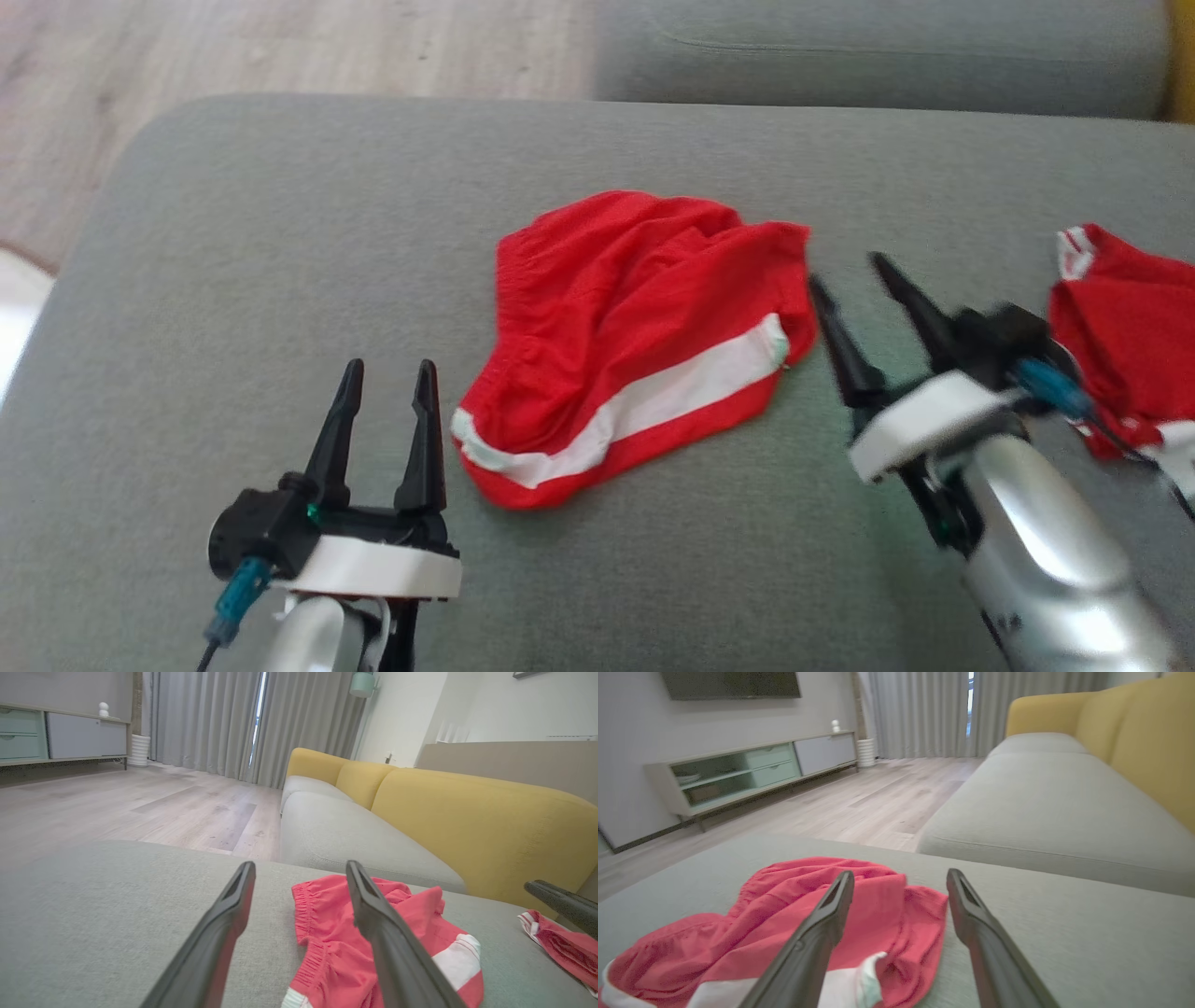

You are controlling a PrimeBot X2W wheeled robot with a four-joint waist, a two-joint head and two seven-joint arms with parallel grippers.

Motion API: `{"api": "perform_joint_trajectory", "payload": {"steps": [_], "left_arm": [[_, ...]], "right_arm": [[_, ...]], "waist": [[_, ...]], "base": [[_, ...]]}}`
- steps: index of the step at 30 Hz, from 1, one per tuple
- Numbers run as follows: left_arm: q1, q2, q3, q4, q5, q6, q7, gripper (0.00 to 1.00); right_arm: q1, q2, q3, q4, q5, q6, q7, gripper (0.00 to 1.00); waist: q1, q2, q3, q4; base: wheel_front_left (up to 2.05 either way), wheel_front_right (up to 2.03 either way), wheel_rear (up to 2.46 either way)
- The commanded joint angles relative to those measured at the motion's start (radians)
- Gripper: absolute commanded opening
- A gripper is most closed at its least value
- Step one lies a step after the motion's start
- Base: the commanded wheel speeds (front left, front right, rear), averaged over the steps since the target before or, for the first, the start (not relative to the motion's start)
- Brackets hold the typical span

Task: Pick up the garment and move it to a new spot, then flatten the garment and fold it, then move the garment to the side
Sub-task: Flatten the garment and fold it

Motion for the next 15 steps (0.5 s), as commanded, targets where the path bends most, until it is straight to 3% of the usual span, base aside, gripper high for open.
{"api": "perform_joint_trajectory", "payload": {"steps": [1,7,15], "left_arm": [[-0.018,0.003,0.040,-0.038,0.021,-0.005,-0.008,1.00],[-0.006,0.003,0.060,-0.049,0.027,-0.010,-0.008,1.00],[0.010,0.003,0.068,-0.080,0.027,-0.006,-0.008,1.00]], "right_arm": [[0.048,0.032,-0.065,-0.066,-0.043,-0.001,-0.017,1.00],[0.224,0.125,-0.287,-0.240,-0.179,-0.001,-0.019,1.00],[0.331,0.167,-0.347,-0.341,-0.245,-0.001,-0.019,1.00]], "waist": [[0.0000,-0.0001,-0.001,-0.029],[0.0000,-0.0001,-0.006,-0.056],[0.0000,-0.0001,-0.005,-0.059]], "base": [[0.00,0.00,0.00],[0.00,0.00,0.00],[0.00,0.00,0.00]]}}
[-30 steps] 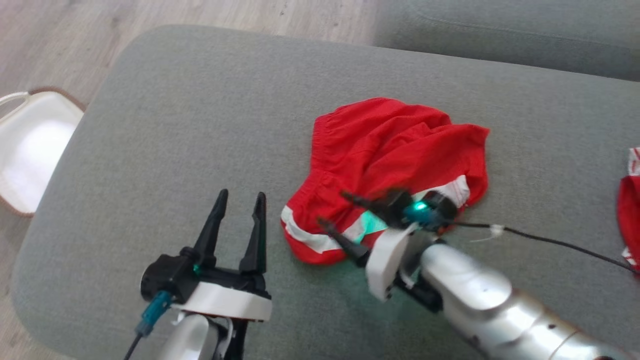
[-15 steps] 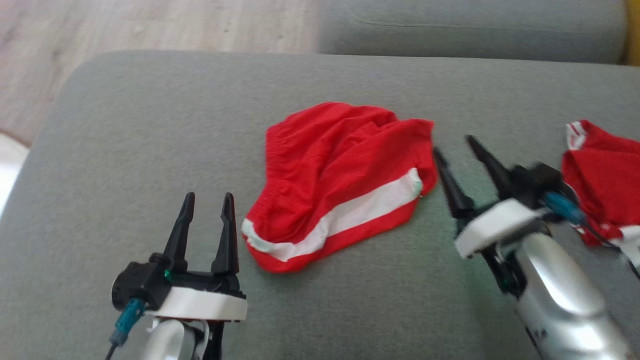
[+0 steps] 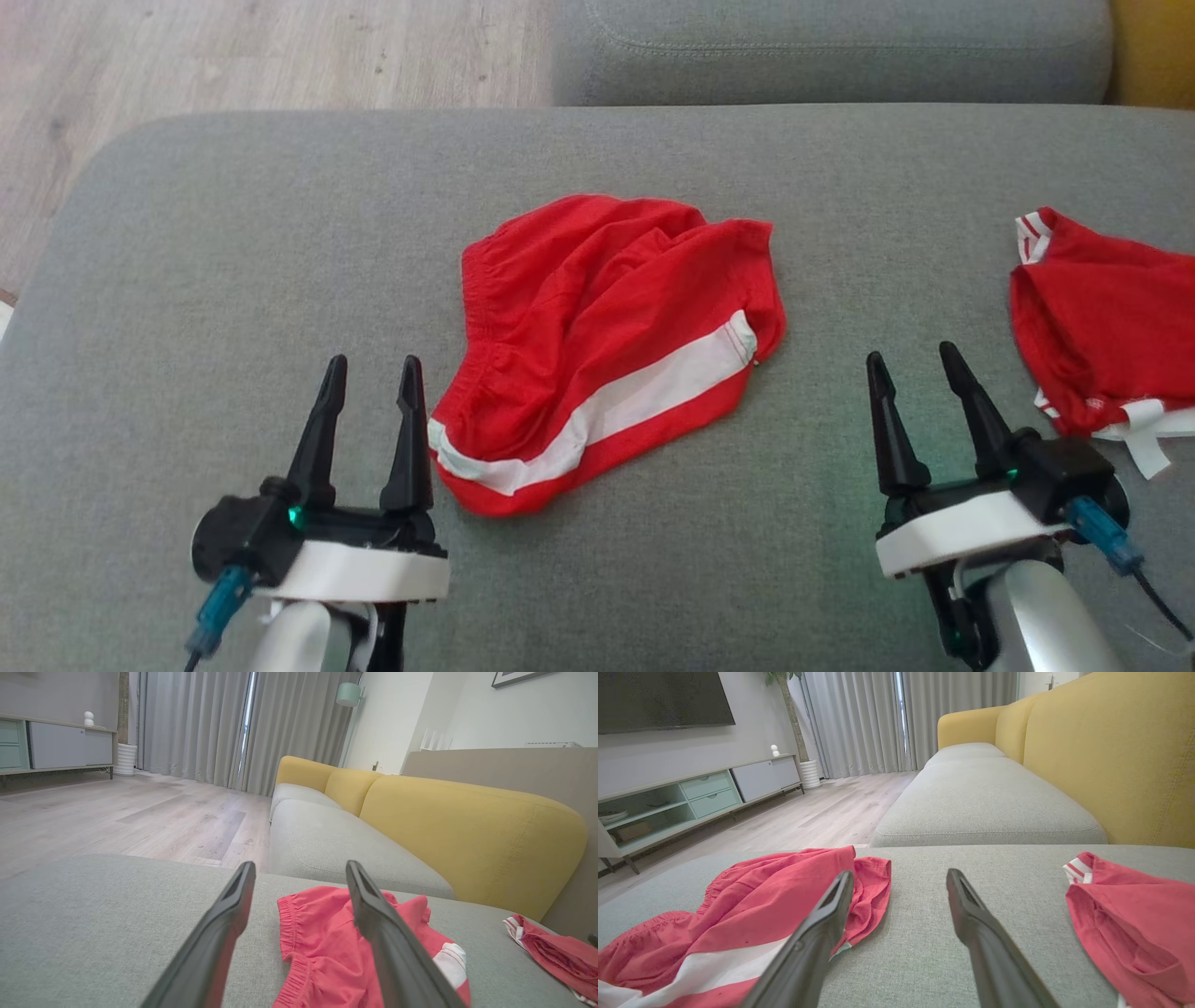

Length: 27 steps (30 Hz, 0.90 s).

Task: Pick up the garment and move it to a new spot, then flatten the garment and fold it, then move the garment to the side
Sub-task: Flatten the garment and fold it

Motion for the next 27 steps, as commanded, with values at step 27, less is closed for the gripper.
{"api": "perform_joint_trajectory", "payload": {"steps": [27], "left_arm": [[-0.070,0.003,-0.053,-0.011,-0.012,0.007,-0.008,1.00]], "right_arm": [[-0.274,-0.006,0.164,0.261,-0.028,-0.001,0.162,1.00]], "waist": [[0.0000,-0.0001,0.082,0.121]], "base": [[0.00,0.00,0.00]]}}
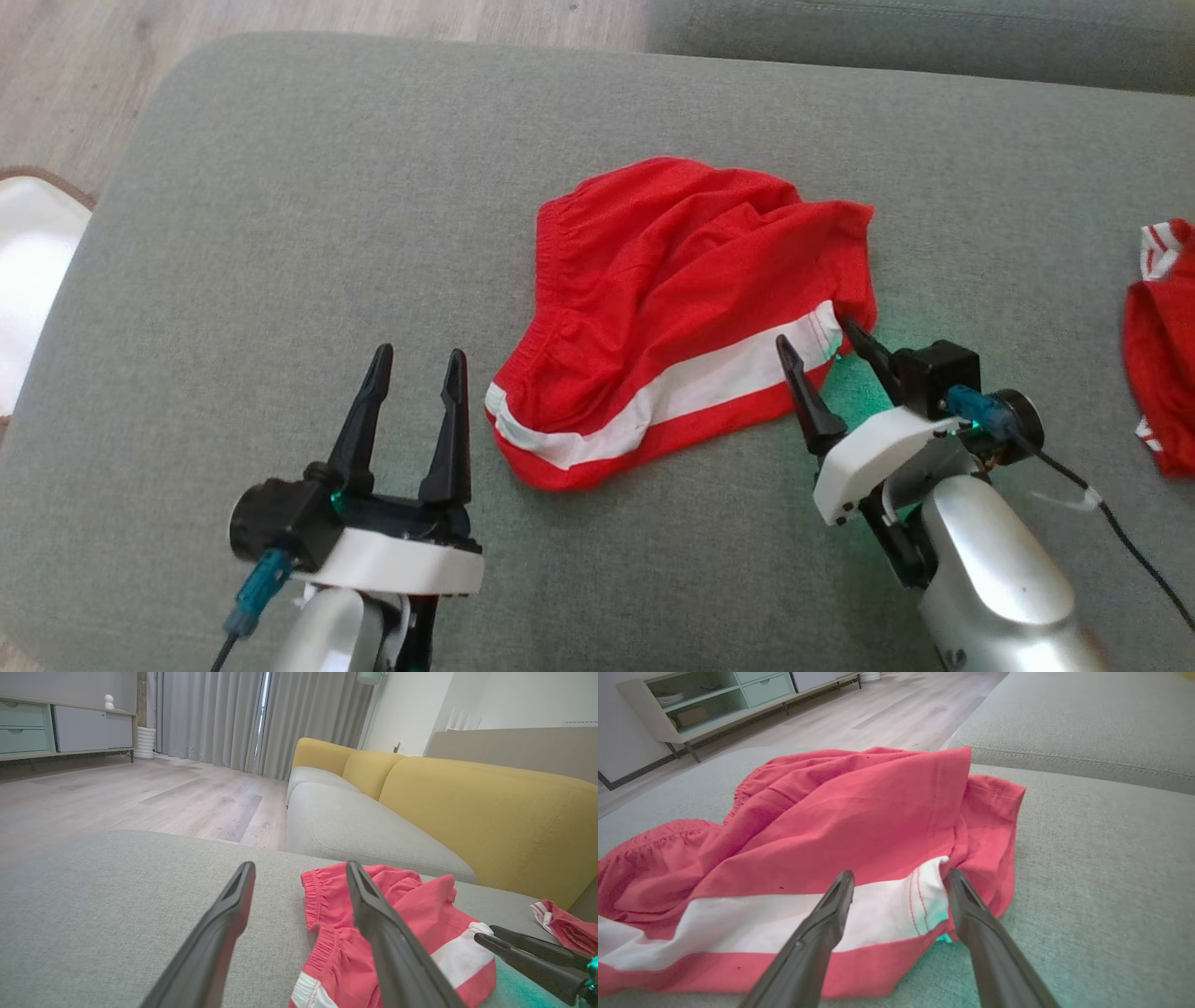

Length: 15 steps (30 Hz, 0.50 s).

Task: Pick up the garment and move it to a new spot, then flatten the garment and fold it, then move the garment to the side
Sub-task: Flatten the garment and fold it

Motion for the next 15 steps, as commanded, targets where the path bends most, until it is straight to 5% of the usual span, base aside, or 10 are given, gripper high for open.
{"api": "perform_joint_trajectory", "payload": {"steps": [1,7,8,10,11,15], "left_arm": [[-0.038,0.003,0.020,-0.030,-0.011,0.004,-0.008,1.00],[-0.035,0.003,0.019,-0.025,-0.013,0.006,-0.008,1.00],[-0.034,0.003,0.018,-0.025,-0.014,0.007,-0.008,1.00],[-0.035,0.003,0.016,-0.024,-0.014,0.008,-0.008,1.00],[-0.035,0.003,0.015,-0.024,-0.015,0.009,-0.008,1.00],[-0.036,0.003,0.013,-0.022,-0.014,0.010,-0.008,1.00]], "right_arm": [[-0.036,-0.001,0.022,-0.016,-0.003,-0.001,-0.005,1.00],[-0.068,-0.004,0.033,0.050,0.001,-0.001,-0.023,1.00],[-0.070,-0.004,0.037,0.056,0.002,-0.001,-0.025,0.80],[-0.076,-0.004,0.043,0.064,0.005,-0.001,-0.032,0.13],[-0.079,-0.004,0.046,0.067,0.007,-0.001,-0.036,0.00],[-0.089,-0.005,0.054,0.080,0.012,-0.001,-0.049,0.00]], "waist": [[-0.0001,0.0000,0.002,0.004],[-0.0001,0.0000,0.001,0.007],[-0.0001,0.0000,0.001,0.006],[-0.0001,0.0000,0.002,0.004],[-0.0001,0.0000,0.002,0.003],[-0.0001,0.0000,0.003,-0.002]], "base": [[0.00,0.00,0.00],[0.00,0.00,0.00],[0.00,0.00,0.00],[0.00,0.00,0.00],[0.00,0.00,0.00],[0.00,0.00,0.00]]}}
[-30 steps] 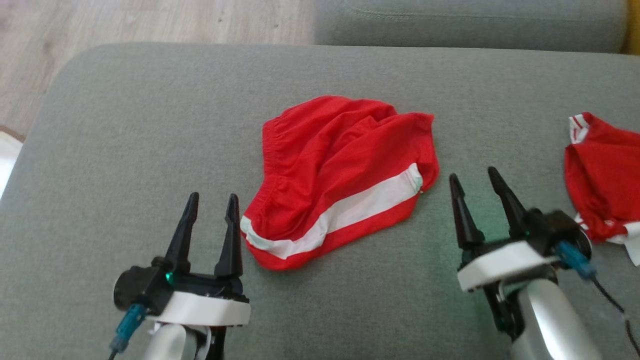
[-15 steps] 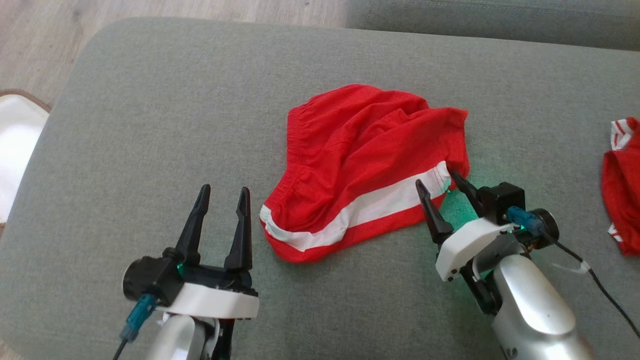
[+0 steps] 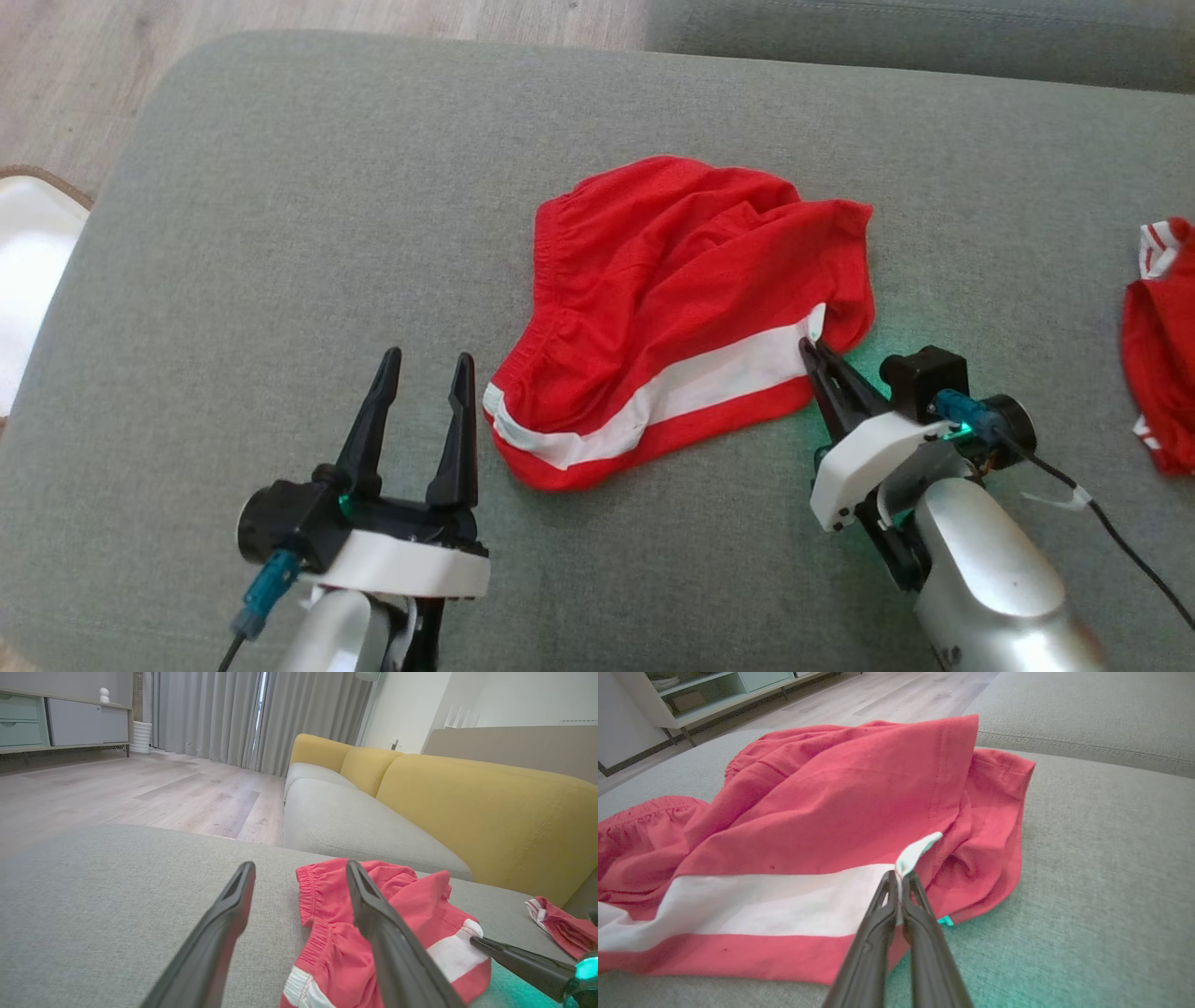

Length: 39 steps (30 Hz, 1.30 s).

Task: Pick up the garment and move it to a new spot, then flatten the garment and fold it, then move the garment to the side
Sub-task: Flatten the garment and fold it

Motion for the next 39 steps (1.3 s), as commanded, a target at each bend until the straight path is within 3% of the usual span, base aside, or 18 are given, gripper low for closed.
{"api": "perform_joint_trajectory", "payload": {"steps": [1,6,19,24,30,39], "left_arm": [[-0.035,0.003,0.031,-0.027,-0.005,0.004,-0.008,1.00],[-0.034,0.003,0.039,-0.024,0.000,0.004,-0.008,1.00],[-0.018,0.003,0.040,-0.006,0.017,-0.012,-0.008,1.00],[-0.023,0.006,-0.016,0.045,0.041,-0.028,-0.008,1.00],[-0.051,0.047,-0.118,0.138,0.036,-0.034,-0.008,1.00],[-0.147,0.100,-0.254,0.272,-0.043,-0.035,0.024,1.00]], "right_arm": [[-0.048,0.004,0.021,-0.024,0.008,-0.001,-0.017,0.00],[-0.048,-0.010,-0.008,-0.027,0.015,-0.001,-0.041,0.00],[0.095,-0.050,-0.223,-0.117,0.079,-0.001,-0.028,0.00],[0.146,-0.049,-0.253,-0.149,0.089,-0.001,-0.010,0.00],[0.178,-0.047,-0.260,-0.181,0.093,-0.001,0.007,0.00],[0.190,-0.048,-0.230,-0.225,0.097,-0.001,0.029,0.00]], "waist": [[0.0000,-0.0001,0.000,-0.002],[0.0000,-0.0001,-0.004,-0.012],[0.0000,-0.0001,-0.023,-0.054],[0.0000,-0.0001,-0.023,-0.065],[0.0000,-0.0001,-0.026,-0.081],[0.0000,-0.0001,-0.019,-0.113]], "base": [[0.00,0.00,0.00],[0.00,0.00,0.00],[0.00,0.00,0.00],[0.00,0.00,0.00],[0.00,0.00,0.00],[0.00,0.00,0.00]]}}
